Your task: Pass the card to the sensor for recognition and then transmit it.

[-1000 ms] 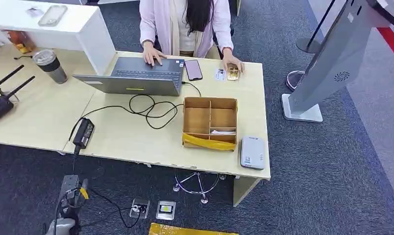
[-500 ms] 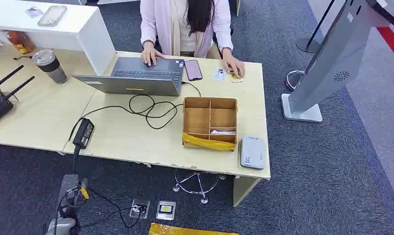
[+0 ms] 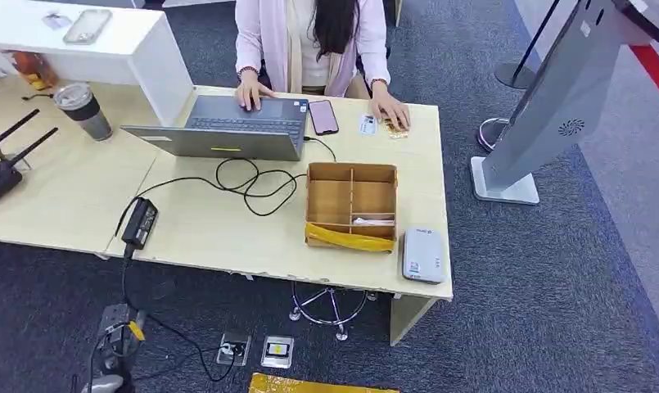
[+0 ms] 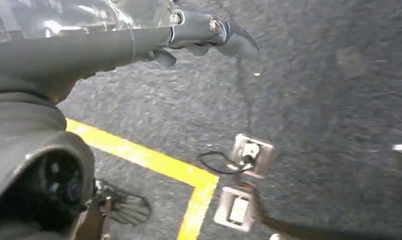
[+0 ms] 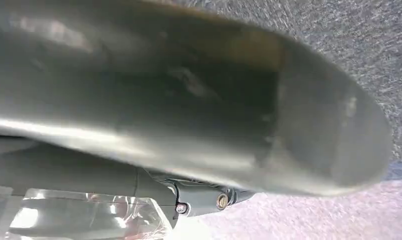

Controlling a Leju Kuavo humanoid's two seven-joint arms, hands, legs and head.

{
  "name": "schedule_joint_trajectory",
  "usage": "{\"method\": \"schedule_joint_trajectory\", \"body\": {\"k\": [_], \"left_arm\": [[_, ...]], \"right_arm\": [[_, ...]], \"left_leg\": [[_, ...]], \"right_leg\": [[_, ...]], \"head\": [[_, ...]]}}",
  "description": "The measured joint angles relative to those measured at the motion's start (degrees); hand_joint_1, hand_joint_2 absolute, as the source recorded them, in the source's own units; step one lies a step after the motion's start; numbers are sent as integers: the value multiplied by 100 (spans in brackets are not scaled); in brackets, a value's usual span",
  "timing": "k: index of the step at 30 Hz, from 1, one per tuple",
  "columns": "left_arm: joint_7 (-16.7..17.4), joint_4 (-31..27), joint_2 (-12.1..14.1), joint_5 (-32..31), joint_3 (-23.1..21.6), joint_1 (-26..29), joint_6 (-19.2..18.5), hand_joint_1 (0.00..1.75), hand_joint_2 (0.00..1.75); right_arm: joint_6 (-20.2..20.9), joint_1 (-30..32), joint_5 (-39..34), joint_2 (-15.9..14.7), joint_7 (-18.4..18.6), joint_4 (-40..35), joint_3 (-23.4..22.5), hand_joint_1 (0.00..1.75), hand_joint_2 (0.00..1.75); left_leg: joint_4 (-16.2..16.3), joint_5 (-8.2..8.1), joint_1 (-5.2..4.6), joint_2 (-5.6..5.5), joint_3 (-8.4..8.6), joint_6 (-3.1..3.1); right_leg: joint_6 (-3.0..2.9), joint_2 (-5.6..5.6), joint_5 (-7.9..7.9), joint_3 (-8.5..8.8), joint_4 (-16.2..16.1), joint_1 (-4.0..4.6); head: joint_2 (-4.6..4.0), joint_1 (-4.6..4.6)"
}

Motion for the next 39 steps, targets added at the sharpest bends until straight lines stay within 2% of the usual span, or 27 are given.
{"method": "schedule_joint_trajectory", "body": {"k": [6,20,29,32,35,39], "left_arm": [[26,4,-44,28,98,72,83,0,0],[63,4,-66,41,122,45,9,0,0],[9,7,-22,50,131,67,39,0,0],[-9,7,-24,46,131,75,140,0,0],[-168,4,-20,72,138,76,317,0,0],[-175,4,26,61,140,77,190,0,0]], "right_arm": [[-53,0,26,-33,18,0,0,0,0],[-63,0,168,-76,-118,0,0,0,0],[-37,-1,188,-90,-223,0,0,0,0],[-17,-1,292,-68,-166,0,2,0,0],[-2,-1,426,-39,-133,0,18,0,0],[2,-1,337,-52,-304,0,17,0,0]], "left_leg": [[0,0,0,0,1,0],[0,0,0,0,2,0],[0,0,1,0,2,0],[0,0,1,0,2,0],[0,0,1,0,3,0],[0,0,1,-1,2,0]], "right_leg": [[0,0,0,1,0,1],[0,1,0,3,0,0],[0,-1,0,5,0,1],[0,-1,0,5,1,1],[0,-1,0,4,1,1],[0,-2,0,5,1,1]], "head": [[0,0],[0,0],[0,2],[0,0],[0,0],[0,-2]]}}
